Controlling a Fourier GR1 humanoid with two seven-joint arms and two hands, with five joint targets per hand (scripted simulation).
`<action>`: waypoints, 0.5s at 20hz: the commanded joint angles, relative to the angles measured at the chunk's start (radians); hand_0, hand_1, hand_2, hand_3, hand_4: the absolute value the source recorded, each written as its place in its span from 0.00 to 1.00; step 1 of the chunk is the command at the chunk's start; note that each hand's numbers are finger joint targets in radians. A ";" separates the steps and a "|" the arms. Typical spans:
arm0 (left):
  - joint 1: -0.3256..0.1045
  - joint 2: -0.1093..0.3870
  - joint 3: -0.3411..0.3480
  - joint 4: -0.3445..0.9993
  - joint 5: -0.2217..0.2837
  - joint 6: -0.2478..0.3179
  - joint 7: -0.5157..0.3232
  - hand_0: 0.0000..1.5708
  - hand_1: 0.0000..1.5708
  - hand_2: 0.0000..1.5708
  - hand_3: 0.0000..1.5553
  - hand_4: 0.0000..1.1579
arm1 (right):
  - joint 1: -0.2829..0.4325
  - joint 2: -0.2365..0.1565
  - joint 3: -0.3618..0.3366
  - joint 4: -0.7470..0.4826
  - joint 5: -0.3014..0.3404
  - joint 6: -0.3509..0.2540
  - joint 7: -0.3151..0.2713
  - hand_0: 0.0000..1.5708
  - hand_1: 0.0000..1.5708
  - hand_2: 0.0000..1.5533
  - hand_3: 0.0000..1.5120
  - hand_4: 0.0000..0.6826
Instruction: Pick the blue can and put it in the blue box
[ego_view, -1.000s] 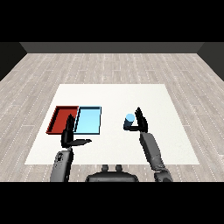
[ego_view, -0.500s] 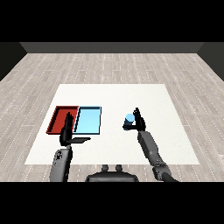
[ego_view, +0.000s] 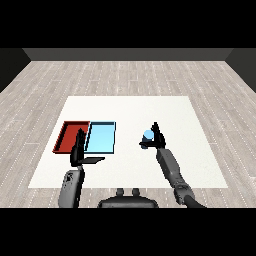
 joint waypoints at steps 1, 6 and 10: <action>-0.059 0.024 0.044 0.052 0.026 -0.008 0.011 0.00 0.00 0.00 0.00 0.00 | -0.017 0.014 0.032 -0.006 -0.043 -0.044 0.007 0.00 0.00 0.00 0.00 0.00; 0.016 0.007 0.009 -0.022 0.021 -0.017 0.005 0.00 0.00 0.00 0.00 0.00 | -0.059 -0.014 0.007 0.087 -0.013 -0.019 0.010 0.00 0.00 0.00 0.00 0.00; 0.009 0.011 0.012 0.034 0.008 -0.024 -0.038 0.00 0.00 0.00 0.00 0.00 | -0.027 0.009 0.037 0.027 -0.018 -0.048 0.002 0.00 0.00 0.00 0.00 0.00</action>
